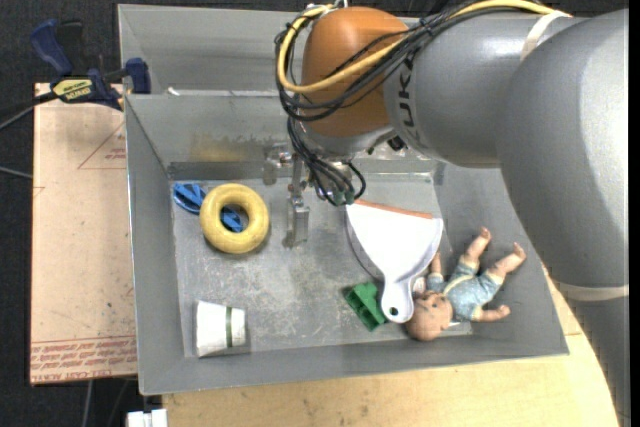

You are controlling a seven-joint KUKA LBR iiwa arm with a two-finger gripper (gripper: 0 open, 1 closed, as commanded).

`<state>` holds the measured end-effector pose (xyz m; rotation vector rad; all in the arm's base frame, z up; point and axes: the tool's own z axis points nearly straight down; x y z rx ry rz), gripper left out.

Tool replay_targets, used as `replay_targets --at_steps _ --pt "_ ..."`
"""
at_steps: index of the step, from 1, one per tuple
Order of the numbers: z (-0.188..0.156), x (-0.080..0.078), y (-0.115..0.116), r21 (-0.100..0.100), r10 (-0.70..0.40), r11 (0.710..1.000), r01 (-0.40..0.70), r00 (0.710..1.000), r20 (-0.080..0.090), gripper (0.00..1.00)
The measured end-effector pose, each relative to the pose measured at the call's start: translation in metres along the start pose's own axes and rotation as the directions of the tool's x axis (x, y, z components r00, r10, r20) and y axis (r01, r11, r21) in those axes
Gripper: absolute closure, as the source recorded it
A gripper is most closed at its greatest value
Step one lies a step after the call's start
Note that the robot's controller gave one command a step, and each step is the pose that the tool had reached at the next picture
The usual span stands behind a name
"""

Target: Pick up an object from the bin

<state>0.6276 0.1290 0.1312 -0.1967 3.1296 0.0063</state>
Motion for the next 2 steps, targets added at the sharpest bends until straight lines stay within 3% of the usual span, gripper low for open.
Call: replay_targets --at_steps 1,2 --pt "0.014 0.017 0.002 -0.001 -0.231 0.973 0.231 0.973 -0.003 0.0" --pt "0.032 0.002 0.017 0.0 -0.367 0.93 0.367 0.93 0.002 0.0"
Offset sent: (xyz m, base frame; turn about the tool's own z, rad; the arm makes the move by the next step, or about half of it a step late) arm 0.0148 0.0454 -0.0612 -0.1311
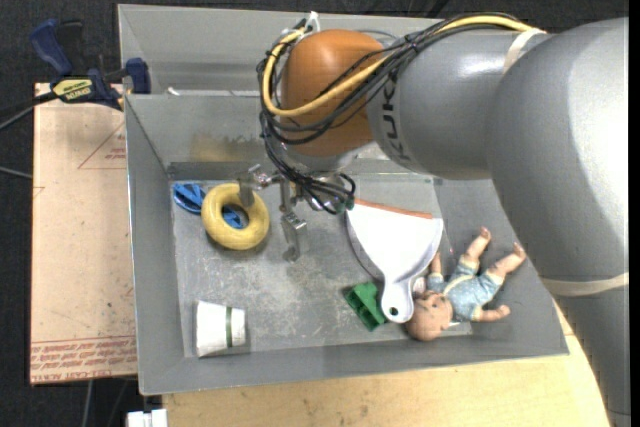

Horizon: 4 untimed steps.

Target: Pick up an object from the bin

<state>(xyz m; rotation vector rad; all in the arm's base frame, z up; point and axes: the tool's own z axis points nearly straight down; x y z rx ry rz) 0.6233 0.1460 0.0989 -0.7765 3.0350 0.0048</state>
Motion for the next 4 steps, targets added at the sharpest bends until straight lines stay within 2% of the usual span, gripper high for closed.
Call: replay_targets --at_steps 1,2,3,4 --pt "0.028 -0.035 0.023 -0.002 -0.299 0.954 0.299 0.954 0.0 1.0" --pt "0.029 -0.036 0.025 -0.003 -0.299 0.954 0.299 0.954 0.0 1.0" --pt "-0.013 -0.032 0.021 -0.007 -0.291 0.957 0.291 0.957 -0.005 1.0" --pt "-0.076 -0.029 0.016 -0.004 -0.301 0.954 0.301 0.954 0.0 1.0"
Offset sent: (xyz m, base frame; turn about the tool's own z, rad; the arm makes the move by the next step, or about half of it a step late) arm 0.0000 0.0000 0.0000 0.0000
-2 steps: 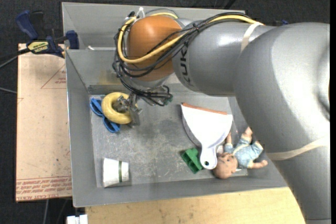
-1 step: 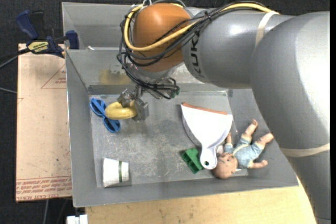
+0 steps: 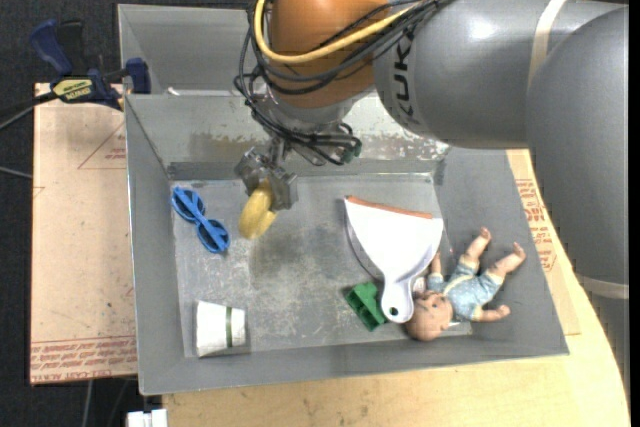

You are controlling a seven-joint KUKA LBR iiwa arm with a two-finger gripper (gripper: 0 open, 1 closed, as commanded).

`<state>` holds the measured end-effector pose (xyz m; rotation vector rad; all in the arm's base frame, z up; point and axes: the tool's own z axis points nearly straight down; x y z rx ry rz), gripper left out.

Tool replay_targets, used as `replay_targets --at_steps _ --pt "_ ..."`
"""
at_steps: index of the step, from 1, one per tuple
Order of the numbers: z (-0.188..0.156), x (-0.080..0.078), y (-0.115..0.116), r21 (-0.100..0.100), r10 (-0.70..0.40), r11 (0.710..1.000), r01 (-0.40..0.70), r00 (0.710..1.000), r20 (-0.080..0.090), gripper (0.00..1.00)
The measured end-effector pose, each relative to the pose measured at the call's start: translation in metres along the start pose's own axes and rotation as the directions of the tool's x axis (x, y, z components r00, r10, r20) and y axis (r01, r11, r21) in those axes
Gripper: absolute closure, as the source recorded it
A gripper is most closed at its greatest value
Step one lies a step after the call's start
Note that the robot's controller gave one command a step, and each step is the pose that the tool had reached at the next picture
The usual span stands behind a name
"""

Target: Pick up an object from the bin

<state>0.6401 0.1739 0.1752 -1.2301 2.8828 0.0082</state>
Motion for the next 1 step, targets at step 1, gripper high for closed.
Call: replay_targets --at_steps 1 --pt "-0.0524 0.0042 -0.0079 -0.002 -0.02 1.0 0.02 1.0 -0.001 1.0"
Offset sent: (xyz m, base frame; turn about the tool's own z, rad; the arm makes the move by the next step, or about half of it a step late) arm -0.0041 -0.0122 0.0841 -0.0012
